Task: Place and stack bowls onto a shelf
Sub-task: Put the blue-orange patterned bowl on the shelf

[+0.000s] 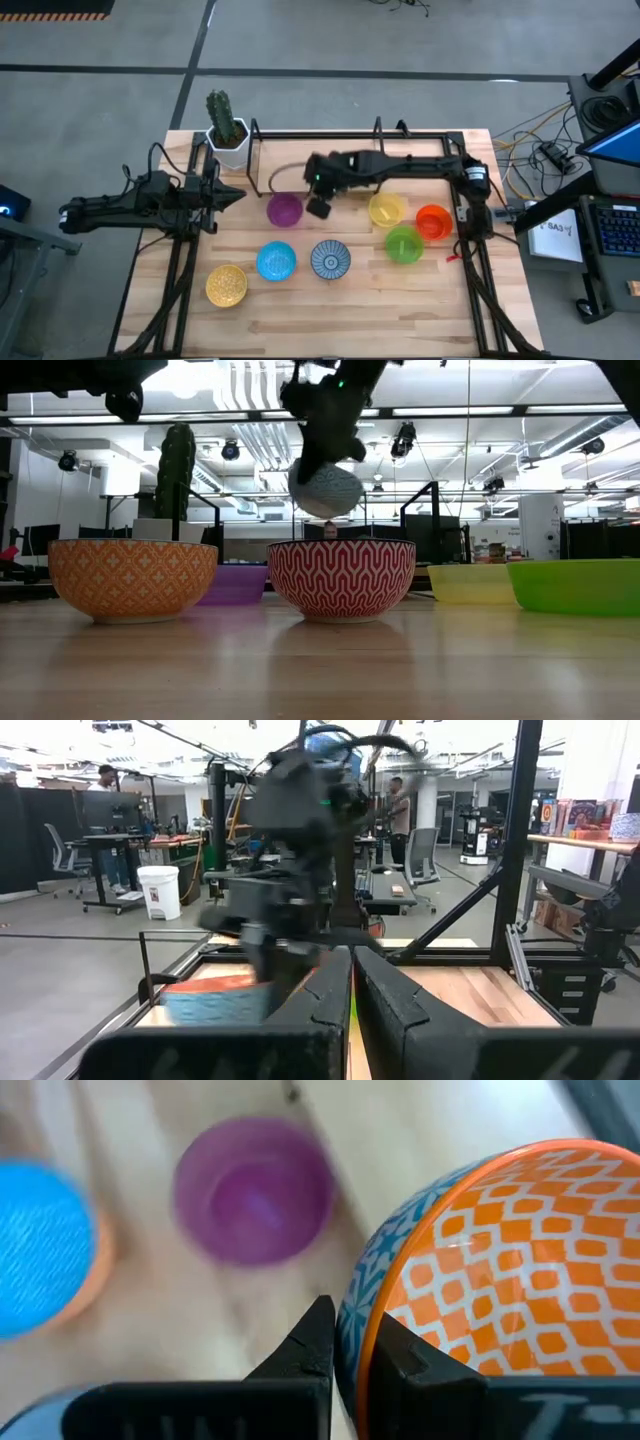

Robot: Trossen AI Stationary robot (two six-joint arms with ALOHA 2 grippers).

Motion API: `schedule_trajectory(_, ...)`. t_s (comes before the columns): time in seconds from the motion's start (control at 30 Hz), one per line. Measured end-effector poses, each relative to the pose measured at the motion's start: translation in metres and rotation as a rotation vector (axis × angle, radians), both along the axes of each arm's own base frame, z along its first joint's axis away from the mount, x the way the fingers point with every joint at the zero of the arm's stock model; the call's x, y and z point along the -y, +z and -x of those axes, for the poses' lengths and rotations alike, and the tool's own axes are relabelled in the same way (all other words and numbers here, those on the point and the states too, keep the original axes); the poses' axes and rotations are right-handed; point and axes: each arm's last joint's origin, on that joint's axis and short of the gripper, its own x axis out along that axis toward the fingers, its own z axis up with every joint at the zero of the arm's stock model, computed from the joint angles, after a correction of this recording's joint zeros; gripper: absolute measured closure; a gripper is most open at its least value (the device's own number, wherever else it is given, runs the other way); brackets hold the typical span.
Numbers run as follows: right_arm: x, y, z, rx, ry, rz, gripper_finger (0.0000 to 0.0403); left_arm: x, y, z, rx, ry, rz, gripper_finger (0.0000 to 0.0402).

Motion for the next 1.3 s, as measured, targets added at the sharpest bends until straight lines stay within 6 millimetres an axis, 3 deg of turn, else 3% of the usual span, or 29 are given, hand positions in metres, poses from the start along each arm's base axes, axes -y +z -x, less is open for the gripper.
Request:
schedule_trajectory(0.23, 0.061, -0.014, 0.008, -0.070, -0.063, 0.051, 0.0389, 0.000, 0.000, 0.000, 0.000, 0.000, 0.000, 0.0402)
schedule_trajectory(0.4, 0.084, -0.027, 0.017, -0.158, -0.118, 0.025, 0.0389, 0.000, 0.000, 0.000, -0.001, 0.001, -0.005, 0.0402)
schedule_trajectory(0.8, 0.086, -0.054, 0.008, -0.233, -0.089, 0.014, 0.0390, 0.000, -0.001, 0.000, -0.008, 0.001, -0.004, 0.0402)
schedule_trajectory(1.13, 0.087, -0.063, 0.005, -0.254, -0.083, 0.012, 0.0389, 0.000, -0.001, 0.000, -0.010, 0.001, -0.004, 0.0402)
schedule_trajectory(1.3, 0.088, -0.065, 0.005, -0.253, -0.108, 0.018, 0.0359, 0.000, -0.001, 0.000, -0.013, 0.001, -0.007, 0.0402)
